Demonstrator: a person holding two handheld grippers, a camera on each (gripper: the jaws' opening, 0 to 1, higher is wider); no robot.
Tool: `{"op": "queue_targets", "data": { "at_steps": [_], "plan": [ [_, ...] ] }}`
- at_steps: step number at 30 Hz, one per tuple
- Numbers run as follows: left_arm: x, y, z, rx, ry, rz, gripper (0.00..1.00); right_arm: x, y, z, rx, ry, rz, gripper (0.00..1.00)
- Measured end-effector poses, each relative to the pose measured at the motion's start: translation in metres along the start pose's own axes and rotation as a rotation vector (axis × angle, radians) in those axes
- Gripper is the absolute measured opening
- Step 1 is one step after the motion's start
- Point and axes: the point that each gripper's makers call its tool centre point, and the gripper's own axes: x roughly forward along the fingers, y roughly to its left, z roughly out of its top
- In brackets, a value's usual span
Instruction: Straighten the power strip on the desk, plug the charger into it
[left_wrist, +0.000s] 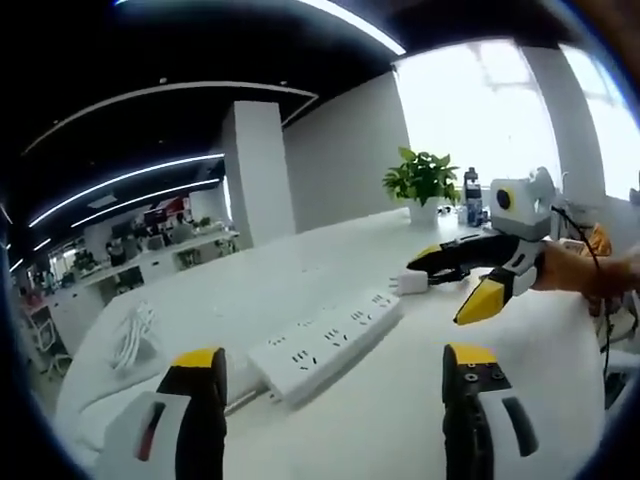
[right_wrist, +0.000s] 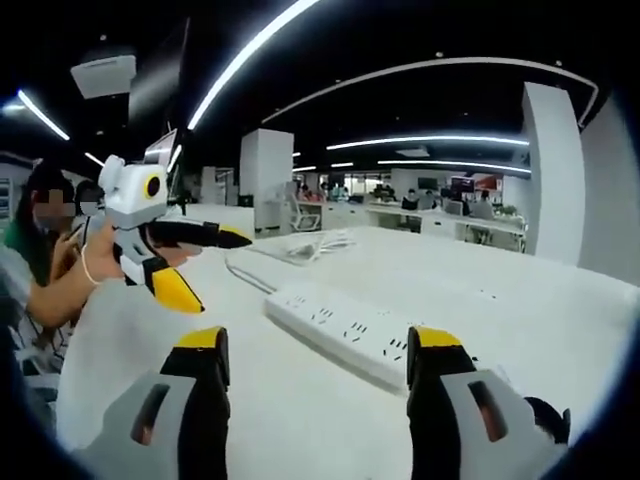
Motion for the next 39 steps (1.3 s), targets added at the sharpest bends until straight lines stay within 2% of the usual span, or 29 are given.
{"op": "queue_targets", "data": {
  "at_steps": [10,31,39],
  "plan": [
    [-0.008,-0.003,-0.001,-0.001,-0.009,0.000,0.91,-0.022,-0.010,0.009,0.002,-0.036,0.004,0.80],
    [-0.017,-0.009,-0.001,-0.007,-0.027,-0.017,0.89,-0.047,-0.025,0.008,-0.012,-0.032,-0.014,0.82],
    [-0.021,-0.009,-0.006,-0.013,-0.025,-0.013,0.89,-0.060,-0.042,0.017,-0.005,-0.061,-0.038,0.82]
  ]
}}
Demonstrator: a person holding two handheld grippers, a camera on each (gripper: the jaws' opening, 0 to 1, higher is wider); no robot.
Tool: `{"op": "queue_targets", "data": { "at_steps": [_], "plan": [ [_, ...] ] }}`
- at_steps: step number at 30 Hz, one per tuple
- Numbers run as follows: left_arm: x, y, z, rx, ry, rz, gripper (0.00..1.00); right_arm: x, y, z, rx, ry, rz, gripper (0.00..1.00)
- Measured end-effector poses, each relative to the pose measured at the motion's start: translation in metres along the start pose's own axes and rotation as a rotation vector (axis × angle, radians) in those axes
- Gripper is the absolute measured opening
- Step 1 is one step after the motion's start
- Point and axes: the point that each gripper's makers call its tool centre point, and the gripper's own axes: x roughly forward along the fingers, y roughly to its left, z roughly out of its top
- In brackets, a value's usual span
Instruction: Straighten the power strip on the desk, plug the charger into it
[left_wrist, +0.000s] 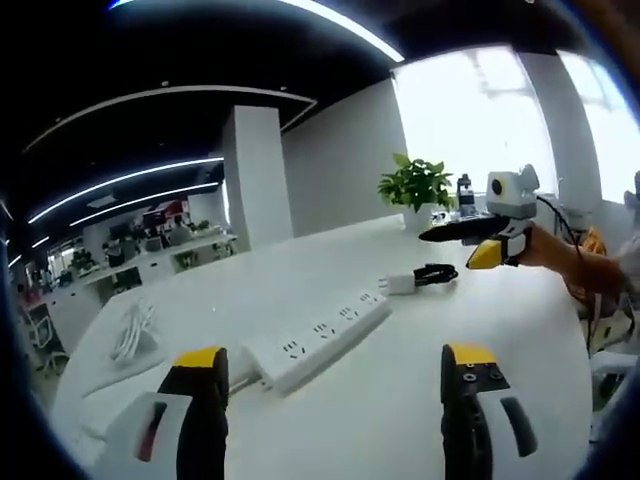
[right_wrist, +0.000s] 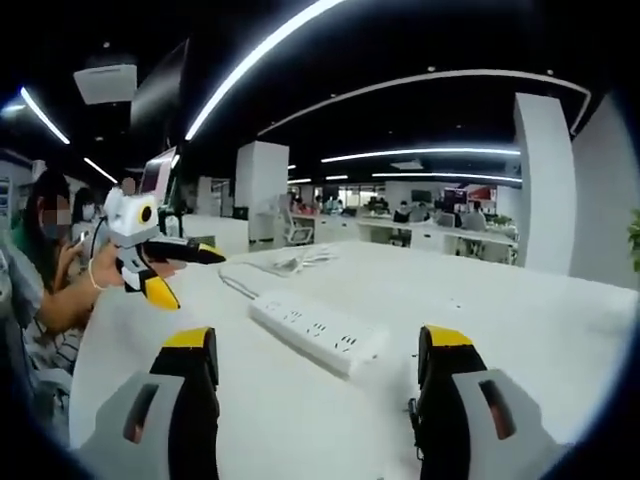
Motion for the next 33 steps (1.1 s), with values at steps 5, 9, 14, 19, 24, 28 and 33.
{"op": "queue_targets", "data": {
  "at_steps": [5,9,14,19,24,28,33],
  "plan": [
    [-0.002,-0.002,-0.002,0.007,0.006,0.000,0.89,-0.007,-0.010,0.003,-0.012,-0.011,-0.012,0.82],
    [-0.002,-0.003,-0.002,0.008,0.002,-0.005,0.89,-0.011,-0.018,0.002,-0.002,-0.017,-0.024,0.82],
    [-0.002,-0.004,-0.003,0.007,-0.001,-0.006,0.88,-0.014,-0.027,-0.001,0.001,-0.015,-0.045,0.82],
    [-0.004,-0.004,-0.002,0.007,-0.004,-0.005,0.88,-0.018,-0.038,-0.001,0.002,-0.024,-0.060,0.82],
    [-0.006,-0.005,-0.001,0.001,-0.010,-0.006,0.88,-0.021,-0.045,-0.004,0.001,-0.024,-0.067,0.82],
    [-0.007,-0.006,0.000,0.002,-0.013,-0.010,0.88,-0.022,-0.050,-0.007,0.007,-0.024,-0.067,0.82],
    [-0.008,-0.006,-0.001,-0.008,-0.015,-0.008,0.88,-0.024,-0.057,-0.010,0.021,-0.026,-0.075,0.81]
  ]
}}
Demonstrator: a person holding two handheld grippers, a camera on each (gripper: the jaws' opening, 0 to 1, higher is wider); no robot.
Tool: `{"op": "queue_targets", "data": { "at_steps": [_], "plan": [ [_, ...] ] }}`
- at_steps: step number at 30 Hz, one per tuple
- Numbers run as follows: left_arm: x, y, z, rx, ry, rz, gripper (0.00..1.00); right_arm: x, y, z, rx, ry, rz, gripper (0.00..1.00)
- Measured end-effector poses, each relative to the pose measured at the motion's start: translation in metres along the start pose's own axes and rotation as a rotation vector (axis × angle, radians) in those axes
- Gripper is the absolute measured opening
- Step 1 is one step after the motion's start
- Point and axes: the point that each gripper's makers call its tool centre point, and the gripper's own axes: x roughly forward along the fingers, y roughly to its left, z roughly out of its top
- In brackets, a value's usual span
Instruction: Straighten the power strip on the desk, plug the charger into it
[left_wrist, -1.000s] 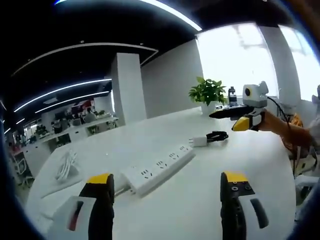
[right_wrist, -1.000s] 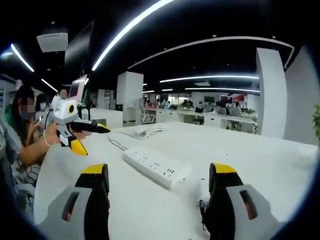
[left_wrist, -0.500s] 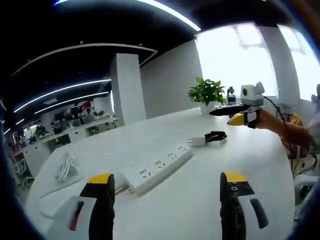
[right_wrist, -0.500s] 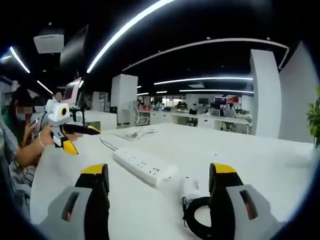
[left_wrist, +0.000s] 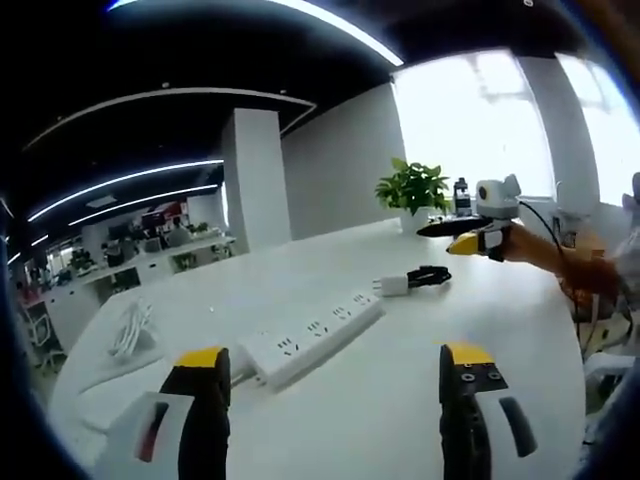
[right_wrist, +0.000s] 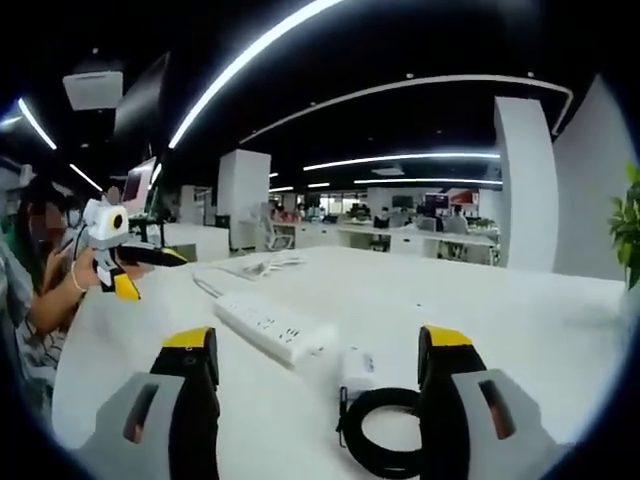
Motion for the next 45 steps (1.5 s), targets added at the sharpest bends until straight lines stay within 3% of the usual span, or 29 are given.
{"op": "queue_targets", "data": {
  "at_steps": [20,36,45],
  "plan": [
    [-0.001,-0.002,-0.004,-0.011,0.002,-0.004,0.87,-0.002,-0.027,-0.017,0.027,0.031,-0.046,0.80],
    [-0.002,-0.003,-0.008,-0.015,0.017,-0.008,0.86,-0.003,-0.023,-0.047,0.053,0.119,-0.034,0.80],
    [-0.001,-0.004,-0.008,-0.013,0.016,-0.014,0.86,-0.003,-0.020,-0.052,0.049,0.137,-0.025,0.79]
  ]
}}
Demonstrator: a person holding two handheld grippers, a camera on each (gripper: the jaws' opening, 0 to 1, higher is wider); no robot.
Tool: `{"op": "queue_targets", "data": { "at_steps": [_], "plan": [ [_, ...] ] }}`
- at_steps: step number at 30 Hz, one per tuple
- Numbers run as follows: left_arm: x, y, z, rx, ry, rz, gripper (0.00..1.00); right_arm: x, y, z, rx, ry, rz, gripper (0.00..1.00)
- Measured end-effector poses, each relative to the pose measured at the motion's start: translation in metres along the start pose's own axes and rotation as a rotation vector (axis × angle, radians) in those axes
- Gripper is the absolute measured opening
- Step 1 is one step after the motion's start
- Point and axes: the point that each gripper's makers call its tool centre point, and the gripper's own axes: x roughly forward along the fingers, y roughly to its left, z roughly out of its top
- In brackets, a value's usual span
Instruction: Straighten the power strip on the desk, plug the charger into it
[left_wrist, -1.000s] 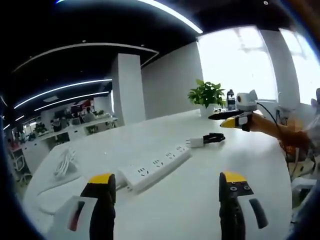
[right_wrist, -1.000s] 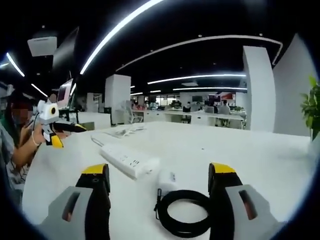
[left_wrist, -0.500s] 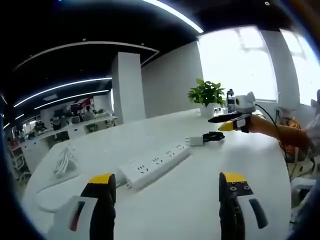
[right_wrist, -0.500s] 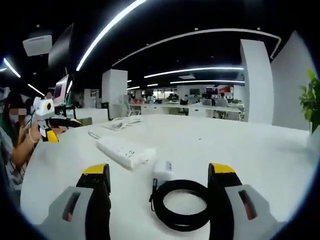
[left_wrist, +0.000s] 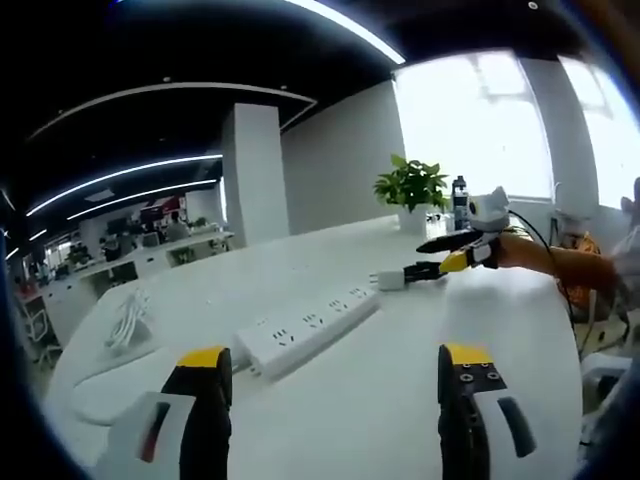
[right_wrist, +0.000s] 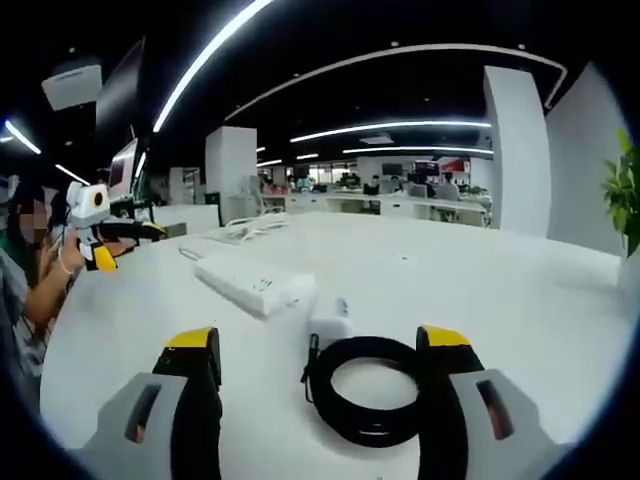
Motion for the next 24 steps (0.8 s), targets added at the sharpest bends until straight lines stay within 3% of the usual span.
{"op": "queue_targets", "data": {
  "at_steps": [9,24],
  "plan": [
    [0.002,-0.002,-0.003,-0.008,0.002,-0.003,0.86,0.002,-0.001,-0.014,0.011,0.055,0.000,0.77],
    [0.001,-0.003,-0.004,-0.011,-0.002,-0.006,0.86,0.002,0.003,-0.018,-0.043,0.131,0.011,0.71]
  ]
}}
